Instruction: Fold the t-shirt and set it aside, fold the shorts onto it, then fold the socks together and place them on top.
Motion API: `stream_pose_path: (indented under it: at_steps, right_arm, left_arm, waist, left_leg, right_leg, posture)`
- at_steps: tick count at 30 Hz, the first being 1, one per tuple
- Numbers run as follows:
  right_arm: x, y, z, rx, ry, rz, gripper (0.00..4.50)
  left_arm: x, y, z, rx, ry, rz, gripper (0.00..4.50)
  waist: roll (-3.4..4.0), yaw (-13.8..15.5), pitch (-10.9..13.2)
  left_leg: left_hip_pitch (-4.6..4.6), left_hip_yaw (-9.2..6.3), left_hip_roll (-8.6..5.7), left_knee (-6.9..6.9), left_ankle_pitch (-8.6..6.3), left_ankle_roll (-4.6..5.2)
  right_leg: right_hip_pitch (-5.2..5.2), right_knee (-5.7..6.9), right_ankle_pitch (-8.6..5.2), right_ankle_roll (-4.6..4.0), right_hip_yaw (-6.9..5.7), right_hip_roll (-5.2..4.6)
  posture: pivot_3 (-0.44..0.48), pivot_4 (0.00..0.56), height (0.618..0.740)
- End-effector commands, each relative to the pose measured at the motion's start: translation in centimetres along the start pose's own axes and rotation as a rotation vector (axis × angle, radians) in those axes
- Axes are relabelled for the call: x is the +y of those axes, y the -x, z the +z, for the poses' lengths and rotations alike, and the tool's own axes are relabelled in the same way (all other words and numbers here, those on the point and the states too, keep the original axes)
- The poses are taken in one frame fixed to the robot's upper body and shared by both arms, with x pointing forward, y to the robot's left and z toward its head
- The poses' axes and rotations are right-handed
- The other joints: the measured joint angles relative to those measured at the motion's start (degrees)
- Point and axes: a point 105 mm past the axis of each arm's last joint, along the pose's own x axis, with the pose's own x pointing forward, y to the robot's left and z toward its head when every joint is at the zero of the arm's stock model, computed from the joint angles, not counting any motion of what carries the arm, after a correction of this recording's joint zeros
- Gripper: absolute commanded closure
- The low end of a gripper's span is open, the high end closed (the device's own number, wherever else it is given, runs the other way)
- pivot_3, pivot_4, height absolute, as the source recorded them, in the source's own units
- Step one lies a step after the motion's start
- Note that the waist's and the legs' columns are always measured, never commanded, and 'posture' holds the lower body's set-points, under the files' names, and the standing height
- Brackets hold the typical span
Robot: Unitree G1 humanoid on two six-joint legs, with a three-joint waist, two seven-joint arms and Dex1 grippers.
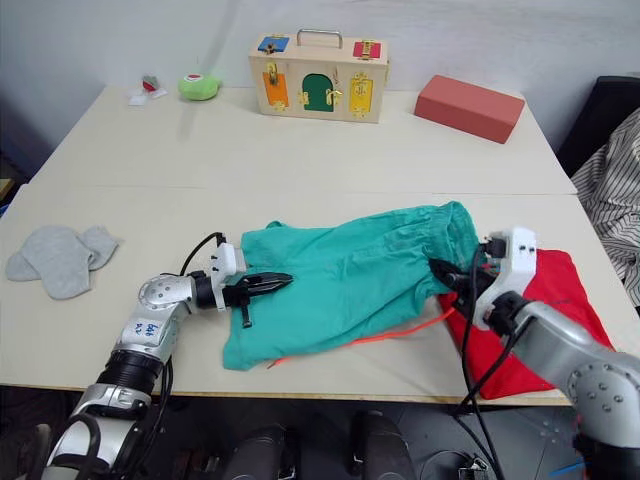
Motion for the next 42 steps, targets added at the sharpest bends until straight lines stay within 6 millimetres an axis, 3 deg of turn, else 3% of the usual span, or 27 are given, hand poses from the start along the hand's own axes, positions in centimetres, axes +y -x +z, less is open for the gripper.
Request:
stream_pose_path:
  at_steps: [1, 8, 10, 16, 21, 22, 23, 26, 29, 31, 34, 38, 40, 42]
  right_arm:
    - [4.3, -1.4, -0.2, 0.036, 0.057, 0.105, 4.49]
    - [12.2, -4.5, -2.9, 0.120, 0.039, 0.292, 4.49]
    - [13.5, -4.9, -3.9, 0.160, 0.041, 0.339, 4.49]
    - [14.4, -5.9, -6.7, 0.279, 0.128, 0.388, 4.49]
    - [14.9, -7.6, -7.1, 0.297, 0.153, 0.401, 4.49]
    - [15.8, -7.9, -7.1, 0.295, 0.103, 0.447, 4.49]
    - [16.4, -8.0, -7.1, 0.294, 0.065, 0.482, 3.87]
    - [18.7, -8.0, -6.4, 0.267, 0.048, 0.640, 2.93]
    - [20.2, -7.8, -4.8, 0.214, -0.002, 0.760, 1.86]
    - [20.3, -7.8, -4.1, 0.182, 0.021, 0.791, 1.16]
    - [20.6, -6.1, -3.1, 0.174, 0.014, 0.923, 1.16]
    - [18.7, -3.7, -3.5, 0.211, 0.114, 1.014, 1.16]
    - [17.3, -3.3, -2.9, 0.176, 0.120, 1.008, 1.16]
    - [15.9, -3.8, -2.2, 0.068, 0.206, 0.945, 1.54]
  left_arm:
    - [0.1, -0.1, 0.6, 0.000, -0.023, 0.020, 4.50]
    - [0.1, 1.1, -0.7, 0.089, 0.020, 0.092, 4.50]
    - [0.2, 1.6, -1.0, 0.104, 0.028, 0.116, 4.50]
    - [0.7, 3.3, -0.7, 0.080, 0.063, 0.190, 4.50]
    - [1.1, 4.8, -0.3, 0.049, 0.080, 0.251, 4.50]
    - [1.1, 5.2, 0.5, 0.006, 0.093, 0.259, 4.50]
    - [1.1, 5.4, 1.1, -0.024, 0.102, 0.263, 4.50]
    - [1.1, 6.7, 3.0, -0.122, 0.153, 0.274, 4.50]
    - [1.2, 7.8, 2.8, -0.103, 0.168, 0.309, 4.50]
    - [1.7, 8.7, 2.7, -0.108, 0.181, 0.367, 4.50]
    - [2.1, 9.9, 2.3, -0.096, 0.196, 0.441, 4.50]
    - [2.0, 11.5, 1.1, -0.012, 0.187, 0.489, 4.50]
    - [2.4, 12.7, 1.5, -0.023, 0.179, 0.522, 4.50]
    - [2.4, 13.4, 2.9, -0.073, 0.170, 0.507, 4.50]
  waist:
    - [0.00, -0.04, 0.00]
    - [0.00, -0.11, 0.00]
    - [0.00, -0.15, 0.00]
    - [0.00, -0.19, 0.00]
    - [0.02, -0.81, 0.01]
    - [0.02, -1.20, 0.02]
    - [0.02, -1.35, 0.02]
    - [0.03, -1.74, 0.04]
    - [0.04, -1.77, 0.04]
    - [0.05, -1.61, 0.05]
    - [0.05, -1.50, 0.05]
    - [0.05, -1.38, 0.05]
    - [0.04, -1.37, 0.05]
    - [0.04, -1.43, 0.05]
  left_leg:
    - [0.00, 0.00, 0.00, -0.01, 0.01, -0.01]
    - [-0.04, 0.03, -0.01, -0.07, 0.10, -0.18]
    - [-0.07, 0.04, -0.01, -0.04, 0.10, -0.18]
    - [-0.08, 0.06, -0.06, 0.02, -0.04, 0.07]
    - [-0.07, 0.04, -0.02, -0.01, -0.02, 0.04]
    - [-0.07, 0.04, -0.02, -0.01, -0.02, 0.03]
    - [-0.07, 0.03, -0.01, -0.02, -0.01, 0.02]
    - [-0.08, 0.01, 0.01, -0.03, 0.01, -0.01]
    - [-0.07, 0.02, 0.00, -0.02, 0.01, -0.02]
    - [-0.05, 0.01, -0.02, -0.03, 0.01, -0.01]
    - [-0.06, 0.01, -0.03, -0.03, -0.02, 0.03]
    - [-0.11, -0.01, -0.12, -0.03, -0.10, 0.15]
    - [-0.14, 0.01, -0.13, -0.04, -0.19, 0.23]
    - [-0.15, 0.01, -0.12, -0.08, -0.20, 0.20]
  right_leg:
    - [-0.01, 0.01, 0.00, 0.00, 0.00, 0.00]
    - [-0.06, -0.02, 0.00, 0.00, 0.01, -0.03]
    - [-0.06, -0.08, 0.00, 0.00, 0.02, -0.04]
    - [-0.02, -0.12, 0.00, 0.00, 0.03, -0.15]
    - [-0.06, -0.04, 0.00, 0.00, 0.00, -0.12]
    - [-0.06, -0.02, 0.00, 0.00, 0.00, -0.12]
    - [-0.07, 0.02, 0.00, 0.00, -0.01, -0.12]
    - [-0.09, 0.04, 0.00, 0.00, -0.01, -0.11]
    - [-0.08, 0.06, 0.00, 0.00, 0.00, -0.11]
    - [-0.08, 0.06, 0.00, -0.01, 0.00, -0.12]
    - [-0.07, 0.02, 0.00, -0.01, 0.00, -0.14]
    - [-0.04, -0.13, 0.01, -0.01, -0.01, -0.26]
    - [-0.03, -0.26, 0.01, 0.01, -0.05, -0.28]
    - [-0.04, -0.31, 0.01, 0.01, -0.12, -0.28]
  posture:
    - [0.000, 0.150, 0.740]
    - [0.000, 0.150, 0.740]
    - [0.000, 0.150, 0.740]
    - [0.000, 0.150, 0.740]
    - [0.000, 0.150, 0.740]
    - [0.000, 0.150, 0.740]
    - [0.000, 0.150, 0.740]
    - [0.000, 0.150, 0.740]
    - [0.000, 0.150, 0.740]
    - [0.000, 0.150, 0.740]
    - [0.000, 0.150, 0.740]
    - [0.000, 0.150, 0.740]
    - [0.000, 0.150, 0.740]
    - [0.000, 0.150, 0.740]
